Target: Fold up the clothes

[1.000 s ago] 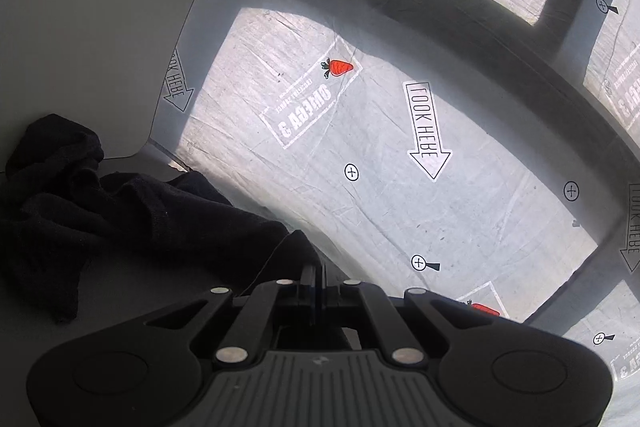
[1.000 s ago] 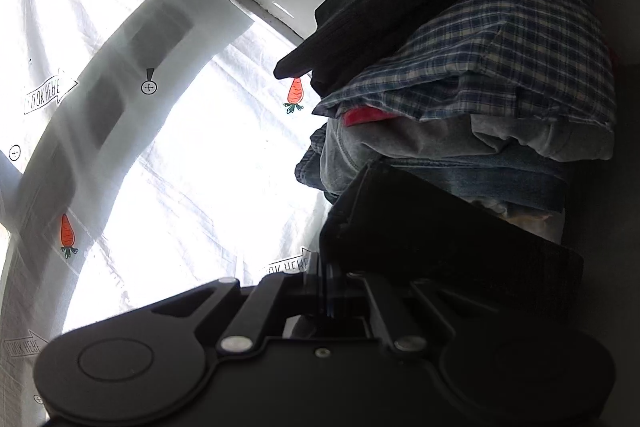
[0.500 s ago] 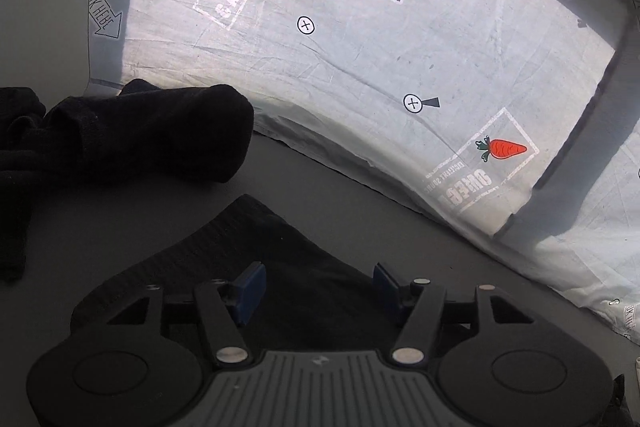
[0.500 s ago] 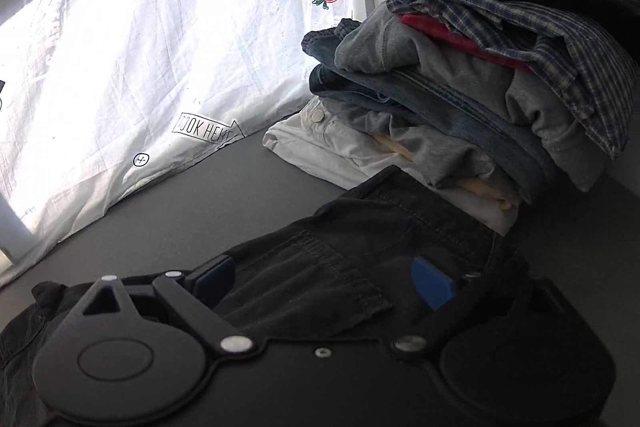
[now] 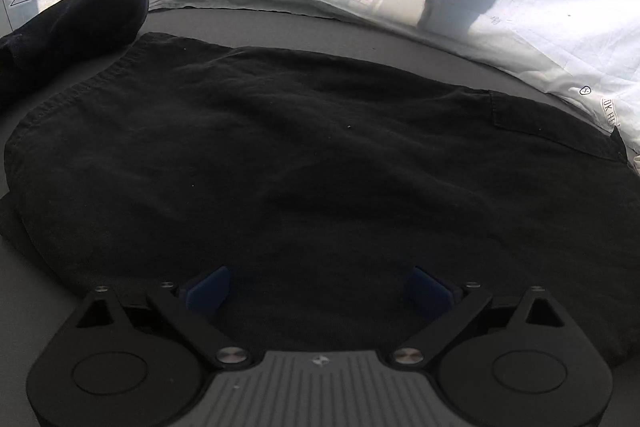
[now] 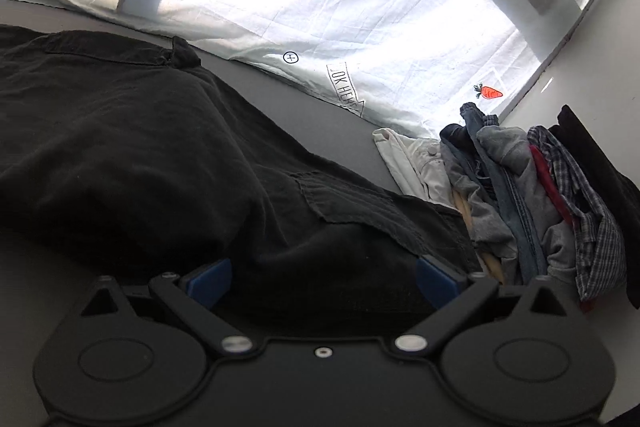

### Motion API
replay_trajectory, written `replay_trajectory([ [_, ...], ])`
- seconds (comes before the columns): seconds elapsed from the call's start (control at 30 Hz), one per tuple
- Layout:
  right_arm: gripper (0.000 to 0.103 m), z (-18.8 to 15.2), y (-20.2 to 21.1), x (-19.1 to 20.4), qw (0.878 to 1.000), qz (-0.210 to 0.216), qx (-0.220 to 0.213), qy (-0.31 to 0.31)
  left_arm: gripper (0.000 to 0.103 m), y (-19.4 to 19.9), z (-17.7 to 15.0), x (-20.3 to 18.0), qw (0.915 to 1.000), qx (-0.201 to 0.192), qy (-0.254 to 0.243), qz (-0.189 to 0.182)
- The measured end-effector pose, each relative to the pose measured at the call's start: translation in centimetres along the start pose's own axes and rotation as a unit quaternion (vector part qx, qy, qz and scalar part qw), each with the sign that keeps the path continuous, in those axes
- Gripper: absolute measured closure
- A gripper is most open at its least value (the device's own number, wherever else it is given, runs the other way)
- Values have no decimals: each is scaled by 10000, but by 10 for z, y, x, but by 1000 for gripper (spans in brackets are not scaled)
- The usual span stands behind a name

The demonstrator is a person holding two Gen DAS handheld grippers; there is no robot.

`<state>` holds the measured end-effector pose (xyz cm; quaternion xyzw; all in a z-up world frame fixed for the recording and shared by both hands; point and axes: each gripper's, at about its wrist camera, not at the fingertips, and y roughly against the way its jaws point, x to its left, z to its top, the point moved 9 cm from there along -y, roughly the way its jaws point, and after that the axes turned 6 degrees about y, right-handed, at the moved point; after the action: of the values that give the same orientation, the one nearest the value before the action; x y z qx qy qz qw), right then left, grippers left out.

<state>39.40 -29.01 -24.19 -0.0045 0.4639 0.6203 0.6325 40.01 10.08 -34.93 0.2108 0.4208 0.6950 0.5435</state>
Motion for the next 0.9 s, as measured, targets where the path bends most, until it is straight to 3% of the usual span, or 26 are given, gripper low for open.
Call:
replay_trajectory([
  [0.13, 3, 5, 1, 29, 9979, 185, -141, 596, 0, -4, -6, -6, 9987, -25, -429, 271],
  [0.27, 2, 20, -7, 39, 9923, -147, -304, 1194, 0, -3, -5, -4, 9985, -109, -476, 255],
  [0.73, 0, 18, -43, 48, 9776, -752, -180, 1958, 0, -1, -8, -6, 9976, -200, -635, 164],
  [0.9, 0, 14, -44, 42, 9838, -664, 56, 1662, 0, -1, -8, -6, 9976, -209, -638, 174],
])
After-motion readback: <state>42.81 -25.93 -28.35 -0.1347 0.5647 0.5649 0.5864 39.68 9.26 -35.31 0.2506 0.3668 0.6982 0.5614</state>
